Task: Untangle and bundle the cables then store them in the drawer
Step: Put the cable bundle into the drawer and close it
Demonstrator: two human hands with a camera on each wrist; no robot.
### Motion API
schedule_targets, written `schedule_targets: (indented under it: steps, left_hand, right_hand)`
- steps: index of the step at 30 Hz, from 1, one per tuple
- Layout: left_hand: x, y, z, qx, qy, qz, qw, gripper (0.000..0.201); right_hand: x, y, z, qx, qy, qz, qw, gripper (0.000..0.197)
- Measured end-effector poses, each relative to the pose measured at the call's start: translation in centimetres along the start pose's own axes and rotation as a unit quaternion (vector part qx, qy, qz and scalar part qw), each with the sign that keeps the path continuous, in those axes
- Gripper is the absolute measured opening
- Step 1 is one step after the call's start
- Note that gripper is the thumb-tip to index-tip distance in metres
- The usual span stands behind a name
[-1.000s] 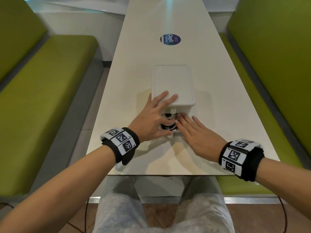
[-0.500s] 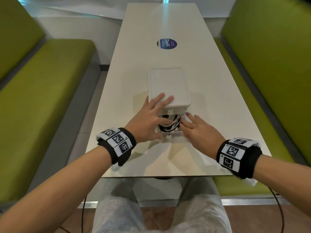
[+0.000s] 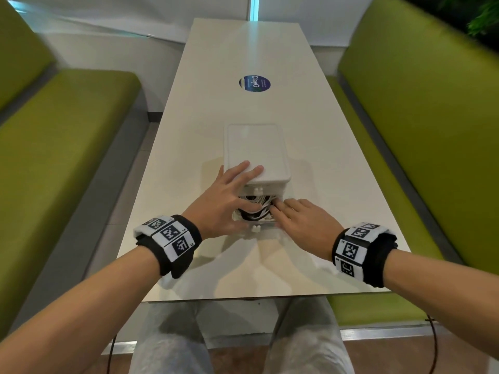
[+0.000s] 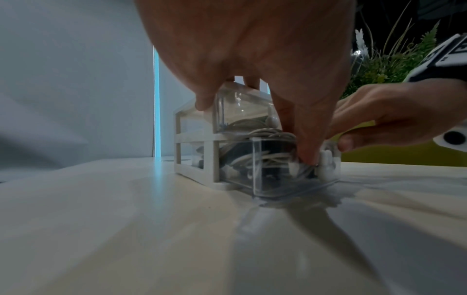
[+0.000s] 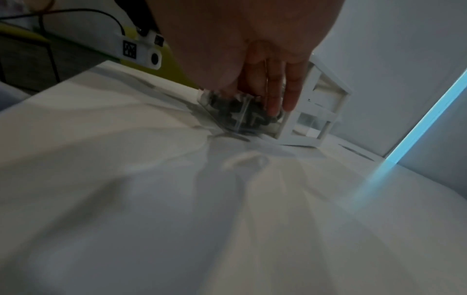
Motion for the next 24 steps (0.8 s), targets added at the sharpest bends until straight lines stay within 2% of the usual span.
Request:
schedule_targets:
  steps: [4, 8, 16, 21, 24]
  left_hand:
    - [0.3, 0.3, 0.4, -0.002, 0.008, 0.013, 1.0, 0.03]
    - [0.2, 0.3, 0.2, -0.003, 0.001, 0.004, 1.0, 0.028]
    - [0.2, 0.4, 0.3, 0.001, -0.015, -0.013, 1.0, 0.031]
    - [0.1, 0.2, 0.1, 0.008, -0.017, -0.01, 1.0, 0.03]
    - [0.1, 0.3, 0.1, 0.007, -0.013, -0.006, 1.0, 0.029]
  right_hand:
    - [0.7, 0.1, -0.2, 0.05, -0.001, -0.026, 0.998, 0.046]
    - [0.1, -0.7, -0.1, 0.067, 0.006, -0.016, 0.998, 0.043]
    - [0.7, -1.2, -0.4, 0.038, 0.028, 0.009, 0.999, 0.03]
    - [1.3, -0.4, 0.0, -0.011, 0.035, 0.084, 0.996, 0.044]
    - [1.6, 0.0, 0.0, 0.002, 0.012, 0.068, 0.998, 0.039]
Point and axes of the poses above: each hand's wrist, its own x-axis away from the middle knuckle, its own y-axis out of the palm, z = x × y, the point moved 5 cm from there along -x, towards the middle knuckle, and after that the axes turned 4 degrees about -y, right-handed, at the moved point
